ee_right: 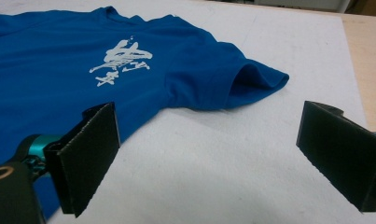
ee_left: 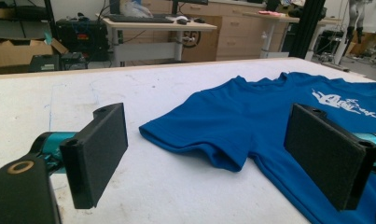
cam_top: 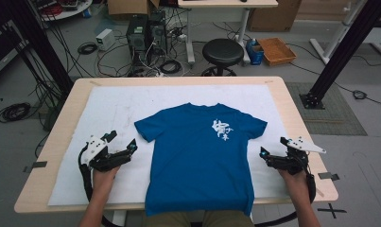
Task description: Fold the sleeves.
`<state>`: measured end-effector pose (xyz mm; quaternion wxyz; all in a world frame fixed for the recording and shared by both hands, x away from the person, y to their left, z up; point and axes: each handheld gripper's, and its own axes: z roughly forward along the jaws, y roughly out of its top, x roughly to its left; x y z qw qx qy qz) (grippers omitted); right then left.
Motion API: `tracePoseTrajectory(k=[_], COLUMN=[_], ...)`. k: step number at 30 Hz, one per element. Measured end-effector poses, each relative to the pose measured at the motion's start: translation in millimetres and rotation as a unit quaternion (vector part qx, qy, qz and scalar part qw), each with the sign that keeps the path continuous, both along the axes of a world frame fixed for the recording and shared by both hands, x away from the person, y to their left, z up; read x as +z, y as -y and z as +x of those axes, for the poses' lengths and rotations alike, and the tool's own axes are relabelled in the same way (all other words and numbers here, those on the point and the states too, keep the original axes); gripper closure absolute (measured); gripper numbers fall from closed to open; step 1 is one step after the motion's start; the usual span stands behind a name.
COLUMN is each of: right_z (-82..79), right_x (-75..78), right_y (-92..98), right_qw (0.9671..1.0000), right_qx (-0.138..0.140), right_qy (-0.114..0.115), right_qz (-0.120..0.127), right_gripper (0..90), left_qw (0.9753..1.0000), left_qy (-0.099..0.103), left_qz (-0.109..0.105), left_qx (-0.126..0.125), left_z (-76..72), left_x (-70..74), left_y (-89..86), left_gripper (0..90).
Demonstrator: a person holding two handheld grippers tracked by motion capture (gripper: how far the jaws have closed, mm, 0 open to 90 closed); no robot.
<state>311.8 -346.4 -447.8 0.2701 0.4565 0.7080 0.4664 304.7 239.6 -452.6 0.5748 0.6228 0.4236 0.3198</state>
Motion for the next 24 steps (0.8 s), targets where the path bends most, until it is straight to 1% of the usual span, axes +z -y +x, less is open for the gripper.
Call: tracePoseTrajectory(k=[7,11,16,19,20,21,23,24], right_z=[-0.3,-0.4,1.9,3.1,3.8,4.3,5.1,5.5], right_x=[0.0,0.0,0.0,0.0,-0.1,-0.2,-0.2,-0.1], right_y=[0.0,0.7,2.7,3.8,4.9,7.5,10.8,12.2], right_qw=[1.0,0.9998,0.9991,0.999,0.9988,0.9979,0.9965,0.9955], right_qx=[-0.004,-0.018,-0.035,-0.035,-0.035,-0.043,-0.057,-0.064], right_qy=[0.001,-0.001,-0.015,-0.019,-0.023,-0.025,-0.031,-0.037], right_qz=[0.001,0.005,0.016,0.02,0.026,0.041,0.053,0.059], right_gripper=[5.2,5.2,5.2,5.2,5.2,5.2,5.2,5.2], left_qw=[1.0,1.0,0.9999,0.9999,0.9999,0.9998,0.9998,0.9998], left_qy=[-0.003,-0.001,-0.006,-0.006,-0.006,-0.005,-0.005,-0.005], left_qz=[0.002,0.004,0.005,0.008,0.008,0.012,0.014,0.012], left_qx=[0.004,0.005,0.012,0.014,0.014,0.014,0.014,0.015], left_z=[0.5,0.2,0.8,0.7,0.6,0.5,0.3,0.4], left_x=[0.2,0.1,0.4,0.5,0.5,0.6,0.7,0.6], left_y=[0.8,0.9,1.4,1.9,2.3,3.1,3.0,2.9], left_gripper=[13.3,13.3,13.3,13.3,13.3,13.3,13.3,13.3])
